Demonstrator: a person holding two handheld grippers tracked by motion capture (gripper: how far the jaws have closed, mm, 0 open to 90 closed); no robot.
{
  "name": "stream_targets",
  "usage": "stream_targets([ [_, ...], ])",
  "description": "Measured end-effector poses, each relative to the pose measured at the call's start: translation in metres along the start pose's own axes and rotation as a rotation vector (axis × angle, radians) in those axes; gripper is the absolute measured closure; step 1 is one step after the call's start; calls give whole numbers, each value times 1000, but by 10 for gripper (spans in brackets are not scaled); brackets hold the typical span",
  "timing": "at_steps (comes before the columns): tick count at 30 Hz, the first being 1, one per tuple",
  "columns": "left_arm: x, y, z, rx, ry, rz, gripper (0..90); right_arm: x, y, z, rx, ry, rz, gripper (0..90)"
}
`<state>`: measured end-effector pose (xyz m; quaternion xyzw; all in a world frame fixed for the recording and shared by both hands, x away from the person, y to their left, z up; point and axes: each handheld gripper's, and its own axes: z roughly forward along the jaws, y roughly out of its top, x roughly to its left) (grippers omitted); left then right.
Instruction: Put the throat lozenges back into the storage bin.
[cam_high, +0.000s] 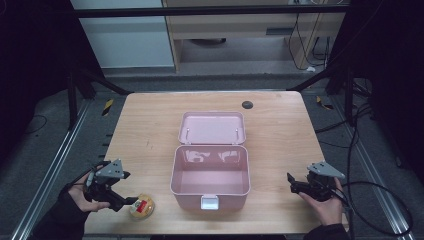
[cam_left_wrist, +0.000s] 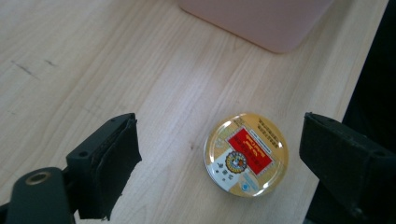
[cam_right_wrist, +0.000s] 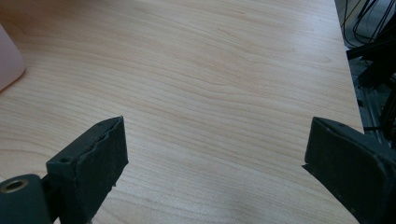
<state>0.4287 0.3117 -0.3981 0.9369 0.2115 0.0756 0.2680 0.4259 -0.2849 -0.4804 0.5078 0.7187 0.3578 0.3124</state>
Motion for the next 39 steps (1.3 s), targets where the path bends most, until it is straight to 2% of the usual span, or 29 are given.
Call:
stream_targets([
  [11, -8, -1, 15, 92, -44, 77, 81, 0, -1, 1, 7, -3, -7, 60],
  [19, -12, -1, 28, 152, -57, 122, 59, 0, -2, 3, 21, 4, -10, 54],
  [39, -18, -1, 60, 246, -84, 180, 28, 1, -3, 4, 35, 5, -28, 51],
])
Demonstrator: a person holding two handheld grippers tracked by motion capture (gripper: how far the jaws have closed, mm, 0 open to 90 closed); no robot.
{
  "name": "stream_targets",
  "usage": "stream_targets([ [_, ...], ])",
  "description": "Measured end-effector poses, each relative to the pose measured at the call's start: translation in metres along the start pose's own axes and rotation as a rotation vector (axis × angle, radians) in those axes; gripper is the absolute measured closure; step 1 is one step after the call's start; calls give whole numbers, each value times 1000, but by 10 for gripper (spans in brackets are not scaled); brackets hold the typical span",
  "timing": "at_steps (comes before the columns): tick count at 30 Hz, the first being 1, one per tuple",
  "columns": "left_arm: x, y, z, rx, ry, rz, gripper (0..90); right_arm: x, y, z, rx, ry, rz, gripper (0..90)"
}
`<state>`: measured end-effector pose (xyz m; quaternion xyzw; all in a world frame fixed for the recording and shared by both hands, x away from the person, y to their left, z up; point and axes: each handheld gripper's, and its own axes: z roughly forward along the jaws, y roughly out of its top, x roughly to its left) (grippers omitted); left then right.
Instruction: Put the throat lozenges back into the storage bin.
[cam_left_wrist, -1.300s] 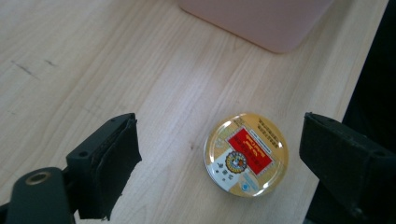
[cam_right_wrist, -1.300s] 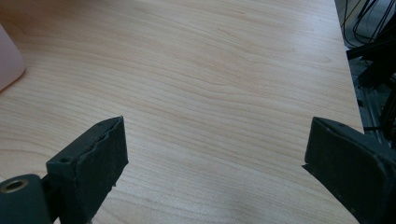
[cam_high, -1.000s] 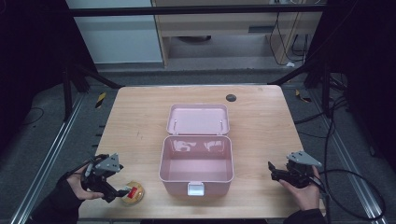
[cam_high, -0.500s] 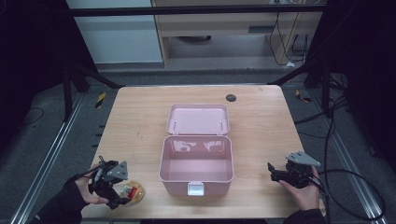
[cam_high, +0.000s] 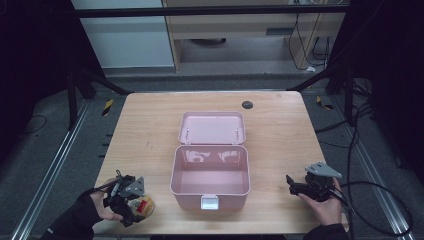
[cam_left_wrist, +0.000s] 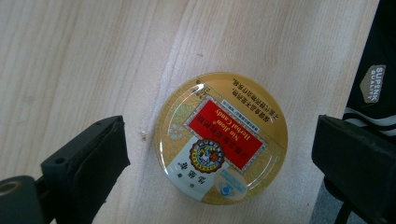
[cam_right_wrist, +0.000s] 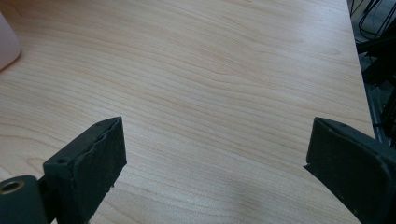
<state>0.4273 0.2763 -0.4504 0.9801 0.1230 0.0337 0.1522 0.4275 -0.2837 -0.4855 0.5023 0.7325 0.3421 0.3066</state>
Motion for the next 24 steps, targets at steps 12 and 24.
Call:
stream_targets([
  [12, 1, 0, 15, 32, -12, 4, 79, 1, 0, 1, 7, 1, -7, 52],
  [24, 4, 0, 20, 32, -12, 3, 190, 1, 0, 1, 6, 1, -3, 52],
])
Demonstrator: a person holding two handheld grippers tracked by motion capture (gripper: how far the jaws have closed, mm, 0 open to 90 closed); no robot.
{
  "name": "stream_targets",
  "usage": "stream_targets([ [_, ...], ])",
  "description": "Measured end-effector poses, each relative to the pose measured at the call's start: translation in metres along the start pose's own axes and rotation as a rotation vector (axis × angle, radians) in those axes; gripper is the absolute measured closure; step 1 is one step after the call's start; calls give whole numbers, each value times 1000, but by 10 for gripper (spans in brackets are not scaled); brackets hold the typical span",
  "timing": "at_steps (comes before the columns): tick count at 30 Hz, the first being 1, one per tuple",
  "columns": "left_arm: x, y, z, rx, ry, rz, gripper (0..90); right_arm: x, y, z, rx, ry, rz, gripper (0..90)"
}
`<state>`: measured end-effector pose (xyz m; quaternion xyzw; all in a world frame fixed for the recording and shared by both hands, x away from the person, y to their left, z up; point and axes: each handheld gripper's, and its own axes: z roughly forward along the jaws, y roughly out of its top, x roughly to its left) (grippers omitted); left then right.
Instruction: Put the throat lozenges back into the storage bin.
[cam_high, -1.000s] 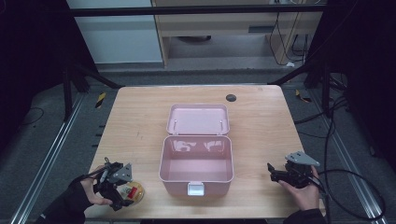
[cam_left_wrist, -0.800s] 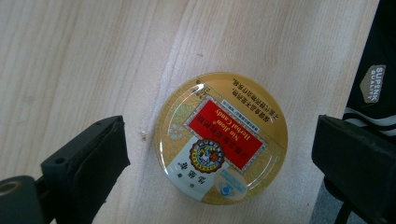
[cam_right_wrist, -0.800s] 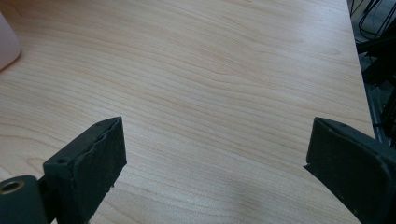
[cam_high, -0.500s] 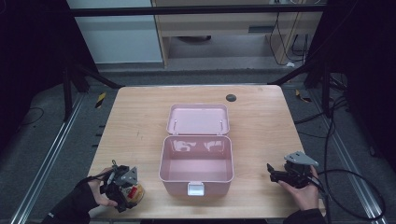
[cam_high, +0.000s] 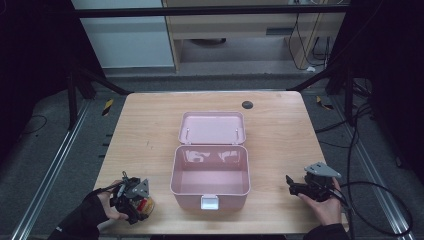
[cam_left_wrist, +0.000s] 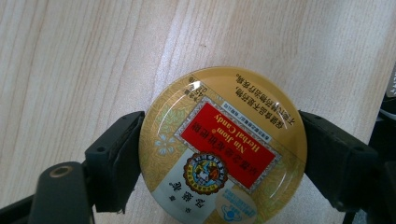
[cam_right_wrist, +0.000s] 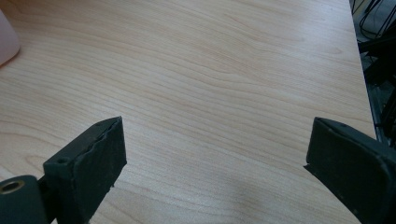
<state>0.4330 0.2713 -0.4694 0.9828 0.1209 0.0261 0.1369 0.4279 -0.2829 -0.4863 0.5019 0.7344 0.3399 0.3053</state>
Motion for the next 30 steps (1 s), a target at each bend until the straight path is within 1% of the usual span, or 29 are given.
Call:
stream_targets([
  [6, 1, 0, 0, -7, 1, -7, 195, 0, 0, 0, 0, 0, -4, 52],
  [9, 2, 1, -5, -21, -7, -9, 195, 0, 0, 0, 0, 0, 0, 52],
  [12, 2, 3, -16, -47, -2, -14, 196, 0, 0, 0, 3, -1, -1, 52],
  [16, 2, 7, -33, -75, 17, -15, 196, 0, 0, 0, 3, -1, -2, 51],
  [23, 3, 19, -59, -92, 34, 1, 196, -1, 0, 0, 2, -1, -4, 51],
  [30, 5, 30, -79, -122, 54, 7, 197, -1, 0, 0, 2, 0, -4, 50],
])
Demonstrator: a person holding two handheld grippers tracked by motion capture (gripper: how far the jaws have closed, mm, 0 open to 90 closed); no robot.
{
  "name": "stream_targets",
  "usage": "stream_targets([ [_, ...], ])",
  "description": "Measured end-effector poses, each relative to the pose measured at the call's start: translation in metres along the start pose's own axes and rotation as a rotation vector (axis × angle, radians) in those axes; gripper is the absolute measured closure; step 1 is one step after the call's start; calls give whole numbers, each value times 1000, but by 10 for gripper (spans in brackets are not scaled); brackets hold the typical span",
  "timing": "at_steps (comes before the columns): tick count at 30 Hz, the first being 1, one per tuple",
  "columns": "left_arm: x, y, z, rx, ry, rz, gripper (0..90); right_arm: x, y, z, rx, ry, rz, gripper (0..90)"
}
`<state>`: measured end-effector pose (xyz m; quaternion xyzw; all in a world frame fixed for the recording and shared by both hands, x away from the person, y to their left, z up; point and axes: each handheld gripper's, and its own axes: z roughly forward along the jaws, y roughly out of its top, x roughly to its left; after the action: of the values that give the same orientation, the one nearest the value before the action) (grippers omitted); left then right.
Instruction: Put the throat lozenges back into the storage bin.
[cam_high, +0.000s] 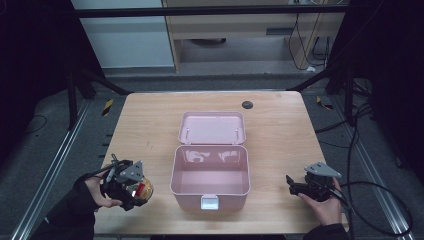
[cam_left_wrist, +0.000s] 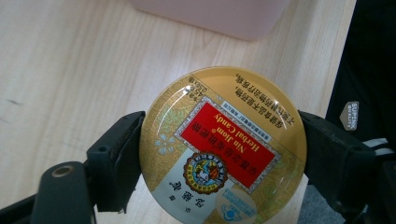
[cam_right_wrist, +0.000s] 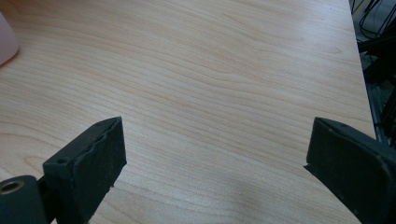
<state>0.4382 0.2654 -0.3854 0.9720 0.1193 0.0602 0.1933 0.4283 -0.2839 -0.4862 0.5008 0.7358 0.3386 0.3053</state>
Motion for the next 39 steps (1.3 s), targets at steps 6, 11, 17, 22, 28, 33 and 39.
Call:
stream_targets([
  [6, 3, 14, -13, -20, 10, 13, 196, 1, 0, 0, 0, 4, 4, 49],
  [11, 5, 27, -23, -34, 19, 20, 197, 1, 0, 1, 2, 2, -3, 49],
  [17, 9, 43, -34, -48, 28, 28, 197, 1, 0, 1, 5, 2, -2, 48],
  [22, 12, 56, -39, -53, 27, 37, 197, 0, 0, 1, 3, 2, -5, 48],
  [28, 14, 69, -41, -60, 32, 51, 197, 1, 0, 1, 3, 2, -5, 48],
  [33, 16, 83, -43, -80, 32, 58, 197, 1, 0, 1, 2, 3, -4, 48],
  [39, 17, 96, -40, -90, 29, 71, 197, 0, 0, 1, 1, 4, -5, 48],
])
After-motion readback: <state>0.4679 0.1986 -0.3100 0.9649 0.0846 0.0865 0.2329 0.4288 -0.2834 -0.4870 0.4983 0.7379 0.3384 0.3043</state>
